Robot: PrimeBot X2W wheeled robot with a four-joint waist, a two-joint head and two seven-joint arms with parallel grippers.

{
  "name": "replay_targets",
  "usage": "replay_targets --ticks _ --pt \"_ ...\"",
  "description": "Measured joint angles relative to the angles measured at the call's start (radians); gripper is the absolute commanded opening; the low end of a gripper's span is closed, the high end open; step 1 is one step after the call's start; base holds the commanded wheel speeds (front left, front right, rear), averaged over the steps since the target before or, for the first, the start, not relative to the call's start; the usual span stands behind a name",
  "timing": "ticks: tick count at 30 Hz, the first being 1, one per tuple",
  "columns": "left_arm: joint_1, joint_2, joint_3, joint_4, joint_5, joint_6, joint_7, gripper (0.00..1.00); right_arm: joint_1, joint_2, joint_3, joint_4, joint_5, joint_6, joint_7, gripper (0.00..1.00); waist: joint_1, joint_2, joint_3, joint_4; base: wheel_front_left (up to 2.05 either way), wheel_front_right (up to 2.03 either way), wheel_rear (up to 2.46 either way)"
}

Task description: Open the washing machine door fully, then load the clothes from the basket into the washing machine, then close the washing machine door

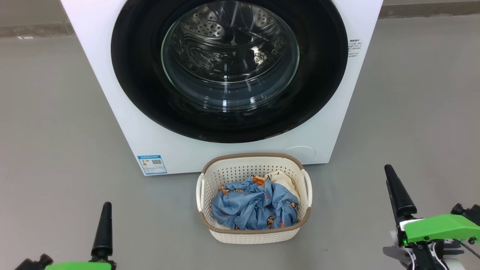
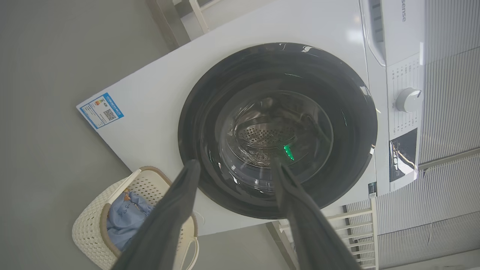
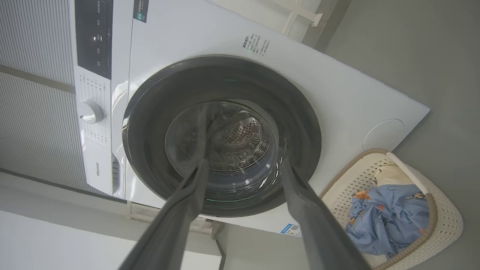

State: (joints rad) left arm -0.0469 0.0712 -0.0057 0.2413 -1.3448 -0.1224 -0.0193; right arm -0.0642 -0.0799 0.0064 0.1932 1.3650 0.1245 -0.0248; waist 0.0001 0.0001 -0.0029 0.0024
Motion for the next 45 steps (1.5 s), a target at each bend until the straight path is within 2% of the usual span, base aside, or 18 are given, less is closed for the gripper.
replay_targets --ticks 10,27,45 --pt "-0.016 0.003 -0.007 -0.007 0.145 0.000 -0.025 1.00 -0.013 -0.019 0.041 0.000 -0.134 0.000 -0.023 1.00 0.0000 0.0000 -0.001 0.002 0.00 0.00 0.00" --pt "-0.021 0.010 -0.037 0.000 0.468 0.009 -0.078 1.00 -0.045 -0.049 0.116 0.046 -0.400 0.000 -0.074 1.00 -0.0001 0.0000 -0.006 0.009 0.00 0.00 0.00" --pt "-0.036 0.004 -0.026 0.015 0.640 0.018 -0.130 1.00 -0.074 -0.059 0.157 0.078 -0.589 0.000 -0.126 1.00 -0.0001 0.0000 -0.016 0.023 0.00 0.00 0.00"
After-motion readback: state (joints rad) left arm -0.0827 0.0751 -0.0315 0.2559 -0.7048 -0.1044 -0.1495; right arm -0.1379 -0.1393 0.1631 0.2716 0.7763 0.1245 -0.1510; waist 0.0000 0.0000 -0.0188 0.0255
